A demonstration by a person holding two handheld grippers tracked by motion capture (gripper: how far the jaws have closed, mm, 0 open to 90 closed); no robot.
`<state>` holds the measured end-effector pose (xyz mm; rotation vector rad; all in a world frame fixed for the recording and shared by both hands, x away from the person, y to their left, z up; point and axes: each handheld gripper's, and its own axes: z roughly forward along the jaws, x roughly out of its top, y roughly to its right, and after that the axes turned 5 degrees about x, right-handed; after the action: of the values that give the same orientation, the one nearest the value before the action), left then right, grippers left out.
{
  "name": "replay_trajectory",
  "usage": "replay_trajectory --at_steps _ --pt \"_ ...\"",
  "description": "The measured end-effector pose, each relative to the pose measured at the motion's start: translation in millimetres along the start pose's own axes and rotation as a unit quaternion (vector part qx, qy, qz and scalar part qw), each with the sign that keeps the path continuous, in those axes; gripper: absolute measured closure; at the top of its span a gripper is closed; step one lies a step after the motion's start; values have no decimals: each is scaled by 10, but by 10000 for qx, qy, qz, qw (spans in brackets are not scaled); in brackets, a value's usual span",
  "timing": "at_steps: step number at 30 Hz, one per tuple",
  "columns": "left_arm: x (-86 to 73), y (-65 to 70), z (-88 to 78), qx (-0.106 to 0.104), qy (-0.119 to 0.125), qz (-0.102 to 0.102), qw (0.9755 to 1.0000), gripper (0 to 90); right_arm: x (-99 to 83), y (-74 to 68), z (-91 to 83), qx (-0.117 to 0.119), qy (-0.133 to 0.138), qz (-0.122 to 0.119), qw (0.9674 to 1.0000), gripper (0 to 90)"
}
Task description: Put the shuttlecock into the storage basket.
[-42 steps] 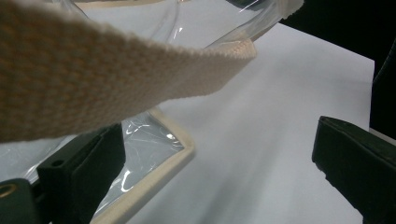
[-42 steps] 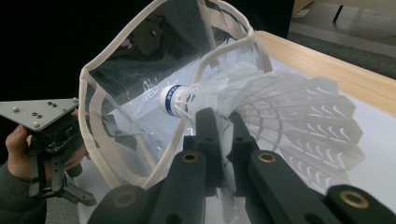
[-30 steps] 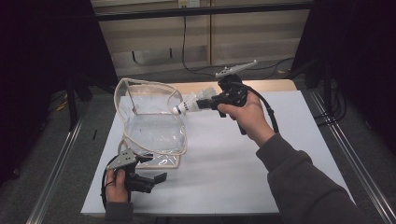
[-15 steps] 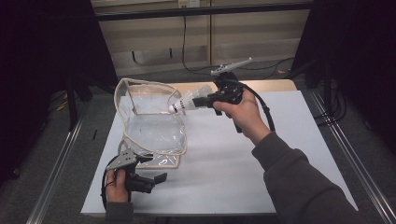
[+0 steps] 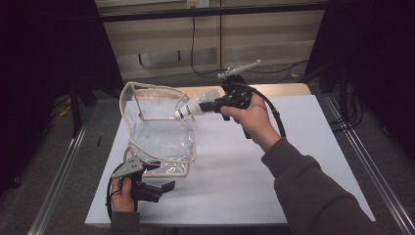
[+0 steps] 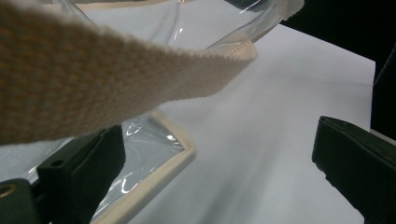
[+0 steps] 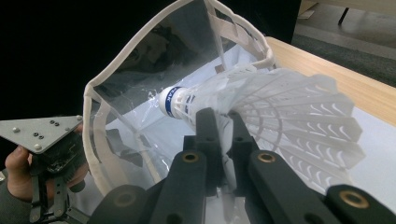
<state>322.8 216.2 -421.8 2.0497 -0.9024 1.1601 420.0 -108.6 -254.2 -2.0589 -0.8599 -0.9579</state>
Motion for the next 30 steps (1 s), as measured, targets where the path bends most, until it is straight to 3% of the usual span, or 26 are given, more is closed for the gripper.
replay_trajectory --at_steps 30 --pt "-5 13 -1 3 10 26 10000 29 68 -62 69 31 -1 -103 9999 876"
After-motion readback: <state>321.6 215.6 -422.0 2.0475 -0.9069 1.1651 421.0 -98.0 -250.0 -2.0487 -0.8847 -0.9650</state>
